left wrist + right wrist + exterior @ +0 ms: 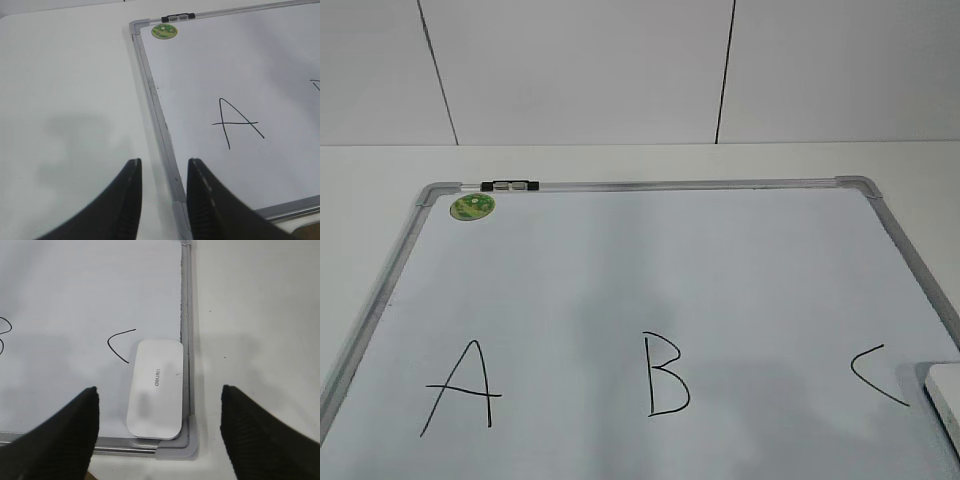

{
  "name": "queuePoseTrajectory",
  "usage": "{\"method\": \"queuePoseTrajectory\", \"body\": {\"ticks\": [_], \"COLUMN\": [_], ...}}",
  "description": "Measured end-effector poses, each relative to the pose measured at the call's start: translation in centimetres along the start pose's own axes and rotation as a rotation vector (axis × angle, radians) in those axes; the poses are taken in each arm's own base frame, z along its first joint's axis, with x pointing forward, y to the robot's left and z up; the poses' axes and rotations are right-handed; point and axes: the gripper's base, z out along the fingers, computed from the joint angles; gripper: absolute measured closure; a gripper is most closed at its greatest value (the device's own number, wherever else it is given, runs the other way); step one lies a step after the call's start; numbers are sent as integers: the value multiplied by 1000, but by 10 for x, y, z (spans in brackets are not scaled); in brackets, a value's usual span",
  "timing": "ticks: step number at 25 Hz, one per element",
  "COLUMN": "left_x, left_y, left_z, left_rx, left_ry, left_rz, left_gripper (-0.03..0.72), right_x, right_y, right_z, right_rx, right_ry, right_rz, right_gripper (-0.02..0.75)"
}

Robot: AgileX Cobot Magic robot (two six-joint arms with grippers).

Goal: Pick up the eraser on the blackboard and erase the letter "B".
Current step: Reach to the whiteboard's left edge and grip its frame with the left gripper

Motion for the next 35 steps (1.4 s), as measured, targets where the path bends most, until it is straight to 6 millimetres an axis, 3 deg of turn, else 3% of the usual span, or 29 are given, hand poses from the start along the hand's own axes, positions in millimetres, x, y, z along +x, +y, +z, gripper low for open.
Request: {"method": "queuePoseTrajectory", "body": {"ticks": [18, 35], "left_x": [0, 0], "left_y": [0, -1], "left_z": [0, 1], "left_rx": [0, 7], "left_ry": [0, 5], "left_rz": [0, -9], "left_gripper": [452, 452], "right_x": [-2, -46], "right_y": [1, 7], "right_z": [-3, 31], "right_rx": [-10, -52], "right_ry": [-3, 390], "right_rz": [23, 147], "right_gripper": [154, 154]}}
